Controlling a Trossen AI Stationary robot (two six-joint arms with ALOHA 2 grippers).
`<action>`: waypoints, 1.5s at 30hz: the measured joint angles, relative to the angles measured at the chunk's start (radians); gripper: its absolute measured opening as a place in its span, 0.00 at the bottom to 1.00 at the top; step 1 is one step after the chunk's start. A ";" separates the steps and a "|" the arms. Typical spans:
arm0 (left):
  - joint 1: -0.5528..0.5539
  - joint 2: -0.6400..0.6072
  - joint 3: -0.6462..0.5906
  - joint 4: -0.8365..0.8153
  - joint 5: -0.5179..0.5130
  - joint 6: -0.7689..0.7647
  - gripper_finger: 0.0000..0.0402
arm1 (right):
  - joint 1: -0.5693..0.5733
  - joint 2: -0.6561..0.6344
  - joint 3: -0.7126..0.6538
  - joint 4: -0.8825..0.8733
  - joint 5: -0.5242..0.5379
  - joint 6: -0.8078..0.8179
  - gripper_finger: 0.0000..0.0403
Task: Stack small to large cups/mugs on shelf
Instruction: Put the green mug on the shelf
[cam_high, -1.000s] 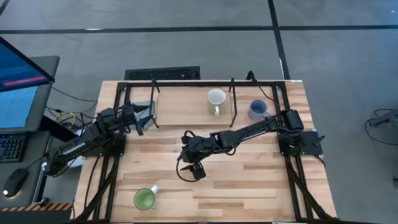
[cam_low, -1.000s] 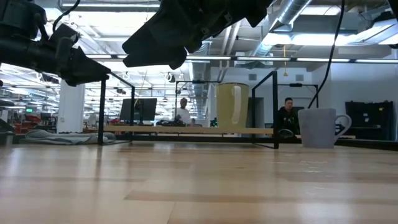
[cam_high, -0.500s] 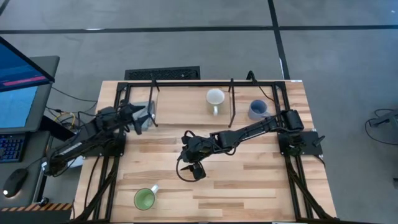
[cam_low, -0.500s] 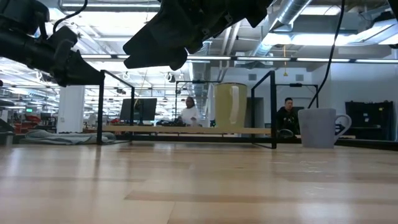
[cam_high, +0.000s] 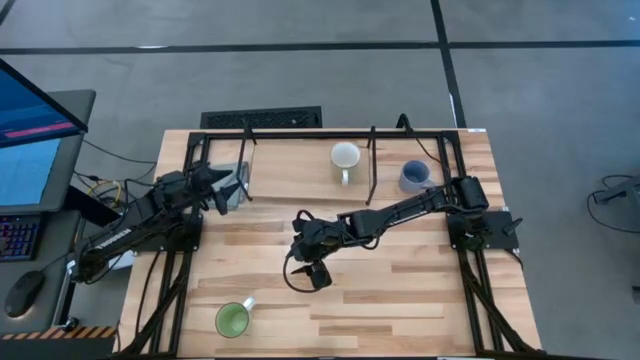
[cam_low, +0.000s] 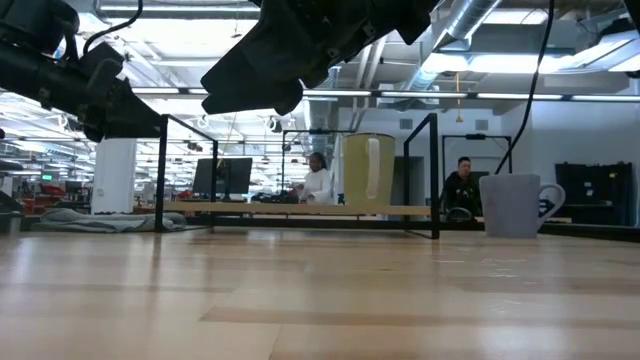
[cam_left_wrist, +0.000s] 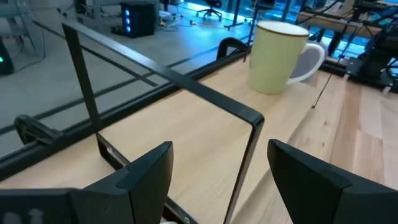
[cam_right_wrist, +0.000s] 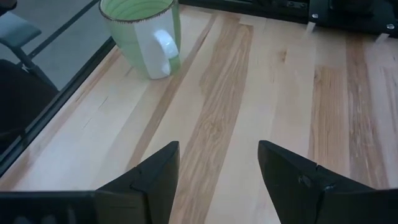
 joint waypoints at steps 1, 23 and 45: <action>0.000 0.000 0.000 -0.001 0.000 -0.003 0.63 | 0.000 0.000 0.000 0.000 0.000 0.000 0.59; 0.000 0.000 0.000 -0.091 0.033 -0.213 0.63 | 0.001 0.000 0.000 -0.026 -0.001 0.000 0.59; -0.102 0.000 0.060 -0.186 0.201 -0.377 0.63 | -0.008 0.000 0.000 -0.032 -0.001 0.010 0.59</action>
